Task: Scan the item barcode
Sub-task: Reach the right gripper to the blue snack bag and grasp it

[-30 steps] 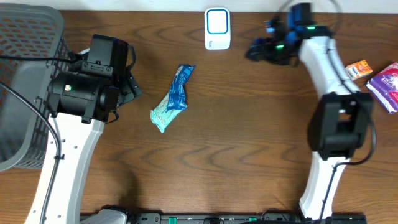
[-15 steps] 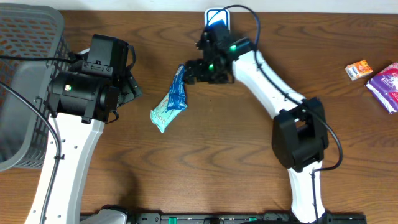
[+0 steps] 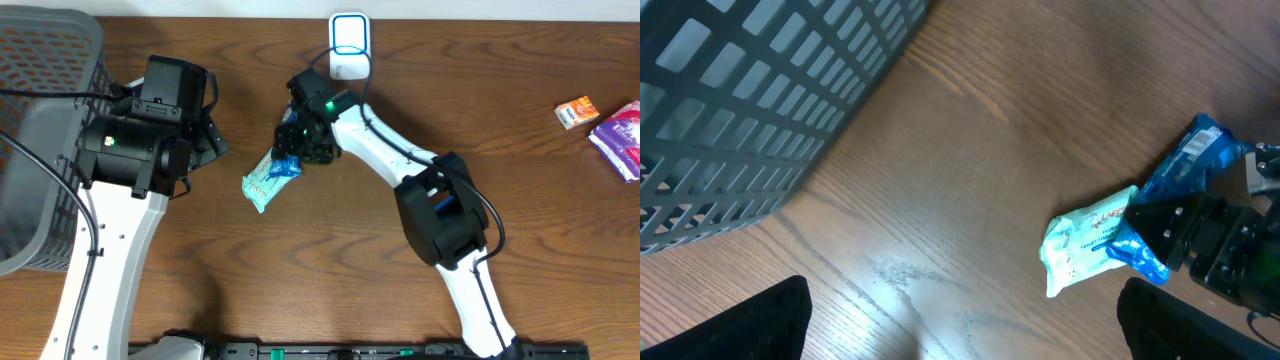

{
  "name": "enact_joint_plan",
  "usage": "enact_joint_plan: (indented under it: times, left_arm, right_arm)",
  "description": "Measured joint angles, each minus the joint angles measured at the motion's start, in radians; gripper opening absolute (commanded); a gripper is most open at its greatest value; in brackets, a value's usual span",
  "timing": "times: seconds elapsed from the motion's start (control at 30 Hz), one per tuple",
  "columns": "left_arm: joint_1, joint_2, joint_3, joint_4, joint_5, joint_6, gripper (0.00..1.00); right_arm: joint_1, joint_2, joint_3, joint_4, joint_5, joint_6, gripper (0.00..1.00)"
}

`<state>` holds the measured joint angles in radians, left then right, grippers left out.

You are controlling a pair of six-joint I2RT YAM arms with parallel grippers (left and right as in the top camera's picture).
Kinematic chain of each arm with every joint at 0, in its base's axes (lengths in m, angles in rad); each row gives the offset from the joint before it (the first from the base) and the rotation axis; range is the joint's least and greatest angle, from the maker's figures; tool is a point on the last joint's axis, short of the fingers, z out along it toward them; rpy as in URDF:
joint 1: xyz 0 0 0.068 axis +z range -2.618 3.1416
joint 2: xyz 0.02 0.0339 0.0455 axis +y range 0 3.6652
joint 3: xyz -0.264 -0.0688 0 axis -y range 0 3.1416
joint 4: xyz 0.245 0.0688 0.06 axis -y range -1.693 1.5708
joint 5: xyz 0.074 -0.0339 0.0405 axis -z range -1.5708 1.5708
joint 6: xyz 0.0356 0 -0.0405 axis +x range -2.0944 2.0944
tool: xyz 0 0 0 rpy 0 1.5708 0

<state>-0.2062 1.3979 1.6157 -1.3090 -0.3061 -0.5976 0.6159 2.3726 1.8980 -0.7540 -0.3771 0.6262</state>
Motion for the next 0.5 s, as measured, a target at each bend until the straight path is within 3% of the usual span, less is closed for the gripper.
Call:
enact_joint_plan:
  times: [0.23, 0.5]
  left_arm:
    - [0.000, 0.000, 0.000, 0.000, 0.000, 0.000, 0.98]
    - [0.000, 0.000, 0.000, 0.000, 0.000, 0.000, 0.98]
  right_arm:
    - [-0.009, 0.000, 0.000, -0.033, -0.004, -0.001, 0.15]
    - [-0.078, 0.000, 0.005, -0.257, 0.024, -0.150, 0.12]
